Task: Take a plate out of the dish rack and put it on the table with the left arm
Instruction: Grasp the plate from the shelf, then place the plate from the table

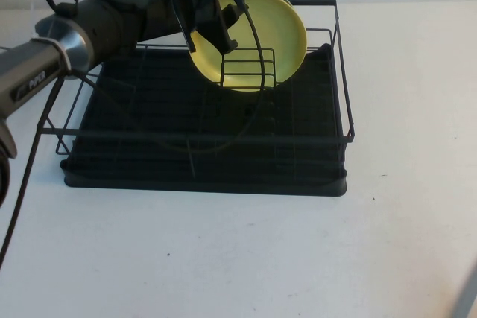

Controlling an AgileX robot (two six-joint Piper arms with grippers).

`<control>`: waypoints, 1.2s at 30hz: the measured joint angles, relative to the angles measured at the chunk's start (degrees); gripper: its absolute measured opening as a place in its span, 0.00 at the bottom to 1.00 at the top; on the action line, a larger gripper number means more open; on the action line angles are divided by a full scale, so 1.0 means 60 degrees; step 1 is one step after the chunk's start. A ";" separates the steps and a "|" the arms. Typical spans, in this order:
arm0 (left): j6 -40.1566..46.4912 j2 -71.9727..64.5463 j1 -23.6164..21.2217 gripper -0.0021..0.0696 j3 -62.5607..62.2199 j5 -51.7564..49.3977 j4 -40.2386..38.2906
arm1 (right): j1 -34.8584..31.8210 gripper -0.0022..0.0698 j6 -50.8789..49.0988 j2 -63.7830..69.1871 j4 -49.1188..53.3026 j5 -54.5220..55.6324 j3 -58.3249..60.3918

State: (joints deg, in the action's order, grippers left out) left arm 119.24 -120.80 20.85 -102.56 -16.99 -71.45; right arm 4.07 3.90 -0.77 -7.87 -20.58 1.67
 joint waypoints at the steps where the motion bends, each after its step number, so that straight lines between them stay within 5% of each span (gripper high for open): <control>1: 0.0075 -0.0022 0.0000 0.45 0.0000 0.0057 -0.0148 | 0.0000 0.00 0.0000 0.0000 0.0000 0.0000 0.0000; 9: 0.0277 -0.0060 0.0000 0.09 -0.0081 0.0551 -0.0446 | 0.0000 0.00 0.0000 0.0000 0.0000 0.0000 0.0000; 25: -0.0202 0.2415 0.0000 0.03 -0.0504 0.0407 -0.0290 | 0.0000 0.00 0.0000 0.0000 0.0000 0.0000 0.0000; 29: -0.4311 0.3901 -0.0080 0.03 -0.0306 -0.0427 0.0889 | 0.0000 0.00 0.0000 0.0000 0.0000 0.0000 0.0000; 33: -1.0083 0.5544 -0.0917 0.03 -0.0009 -0.3789 0.4118 | 0.0000 0.00 0.0000 0.0000 0.0000 0.0000 0.0000; 36: -1.2586 0.6376 -0.1694 0.03 0.0664 -0.6568 0.5719 | 0.0000 0.00 0.0000 0.0000 0.0000 0.0000 0.0000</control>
State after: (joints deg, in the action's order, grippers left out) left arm 43.72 -82.55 10.68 -98.57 -56.40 -37.14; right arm 4.07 3.90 -0.77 -7.87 -20.58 1.67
